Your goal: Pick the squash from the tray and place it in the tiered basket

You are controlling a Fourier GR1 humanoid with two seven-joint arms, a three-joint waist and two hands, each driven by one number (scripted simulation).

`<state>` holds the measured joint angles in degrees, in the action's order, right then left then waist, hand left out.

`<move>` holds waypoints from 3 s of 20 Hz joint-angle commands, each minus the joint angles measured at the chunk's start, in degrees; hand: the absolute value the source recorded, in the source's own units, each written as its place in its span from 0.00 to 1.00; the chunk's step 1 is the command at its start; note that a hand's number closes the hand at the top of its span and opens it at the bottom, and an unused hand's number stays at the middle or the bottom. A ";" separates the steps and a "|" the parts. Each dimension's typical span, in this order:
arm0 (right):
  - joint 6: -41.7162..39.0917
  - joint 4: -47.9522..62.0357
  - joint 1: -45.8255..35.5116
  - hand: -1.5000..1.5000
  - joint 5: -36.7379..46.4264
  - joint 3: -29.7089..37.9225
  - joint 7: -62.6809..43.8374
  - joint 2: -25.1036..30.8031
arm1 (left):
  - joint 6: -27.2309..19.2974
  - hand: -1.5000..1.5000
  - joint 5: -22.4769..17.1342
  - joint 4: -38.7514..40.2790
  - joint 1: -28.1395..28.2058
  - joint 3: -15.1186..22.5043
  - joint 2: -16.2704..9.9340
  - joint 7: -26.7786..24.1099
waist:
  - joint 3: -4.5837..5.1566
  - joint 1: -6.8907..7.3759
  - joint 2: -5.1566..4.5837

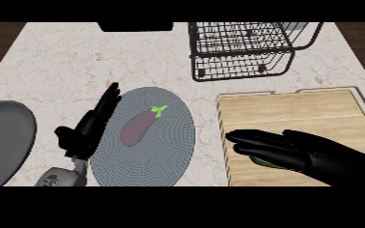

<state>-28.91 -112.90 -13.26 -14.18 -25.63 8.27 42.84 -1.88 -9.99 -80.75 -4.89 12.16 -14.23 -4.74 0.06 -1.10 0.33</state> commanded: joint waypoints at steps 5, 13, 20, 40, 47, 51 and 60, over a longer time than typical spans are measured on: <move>-11.69 -10.50 -10.93 0.00 15.66 7.16 -2.38 21.04 | -0.28 0.50 0.80 0.46 0.33 0.36 0.21 0.18 | 0.04 -0.36 0.64; -18.46 -18.98 -3.04 0.00 21.94 13.61 0.15 27.15 | 1.14 0.50 0.74 -1.71 2.31 -0.62 -0.06 -0.24 | -0.10 0.39 -0.03; -19.52 -23.01 9.20 0.00 31.24 22.62 4.21 22.96 | 0.12 0.50 3.09 2.11 -1.94 -1.52 3.11 -0.41 | -0.12 0.21 -0.12; -5.87 -7.32 13.97 0.00 68.01 6.19 8.62 5.56 | 5.37 0.50 2.60 0.43 -2.08 -5.88 2.89 1.66 | -0.08 1.13 -0.27; -5.15 2.83 10.27 0.00 73.75 5.04 11.89 0.87 | 5.11 0.50 5.08 0.79 -4.51 -5.80 4.02 4.68 | -0.08 1.22 -0.34; -5.85 3.72 10.98 0.00 77.02 5.54 13.45 -1.69 | 6.99 0.50 5.07 0.22 -0.68 -7.32 3.92 0.93 | -0.06 1.21 -0.32; -2.01 12.33 10.22 0.00 80.74 7.96 21.14 -4.48 | 5.15 0.50 8.60 3.85 -2.99 -7.13 7.63 -0.38 | -0.07 1.07 -0.33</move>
<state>-32.18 -103.75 -2.79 65.78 -19.92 25.32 38.57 4.26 -2.75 -77.31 -7.26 5.11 -8.06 -4.83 -0.01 0.04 -0.01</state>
